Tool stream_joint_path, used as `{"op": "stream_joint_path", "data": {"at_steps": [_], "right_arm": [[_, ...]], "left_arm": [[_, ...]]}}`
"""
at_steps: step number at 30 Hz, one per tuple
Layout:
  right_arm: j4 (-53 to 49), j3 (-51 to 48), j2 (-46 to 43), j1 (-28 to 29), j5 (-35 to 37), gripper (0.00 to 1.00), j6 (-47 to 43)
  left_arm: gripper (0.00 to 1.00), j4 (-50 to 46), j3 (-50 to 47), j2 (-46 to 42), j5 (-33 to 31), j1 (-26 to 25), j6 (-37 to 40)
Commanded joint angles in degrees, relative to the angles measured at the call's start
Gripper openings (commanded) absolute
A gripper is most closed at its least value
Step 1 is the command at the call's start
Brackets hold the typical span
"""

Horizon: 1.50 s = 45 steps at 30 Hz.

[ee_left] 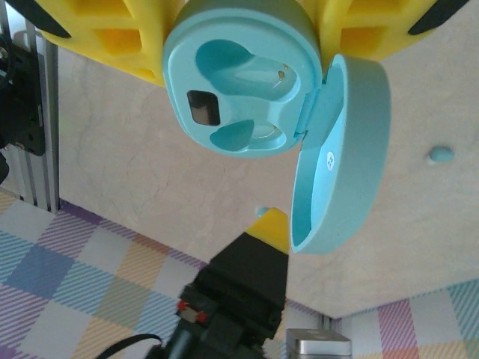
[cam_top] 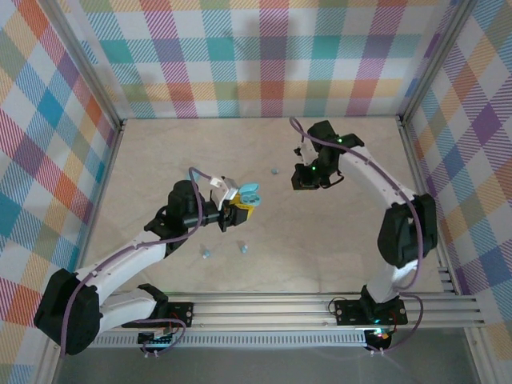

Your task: Insert the wireless bluetooth earbuds into the charging case

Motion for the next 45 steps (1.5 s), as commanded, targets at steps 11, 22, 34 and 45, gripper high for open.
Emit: {"op": "stream_joint_path", "data": {"at_steps": [11, 22, 34, 45], "right_arm": [[8.3, -2.1, -16.2, 8.4, -6.9, 0.10, 10.0], [14.8, -1.8, -17.8, 12.2, -9.5, 0.10, 8.6], [19.0, -5.7, -17.5, 12.2, -9.3, 0.10, 5.9], [19.7, -6.9, -17.1, 12.1, -10.8, 0.10, 6.2]], "left_arm": [[0.04, 2.0, 5.4, 2.8, 4.3, 0.0, 8.7], [0.03, 3.2, 7.8, 5.0, 8.0, 0.1, 9.1], [0.02, 2.7, 8.7, 5.5, 9.8, 0.1, 6.6], [0.02, 5.7, 7.7, 6.3, 8.3, 0.1, 4.6]]}}
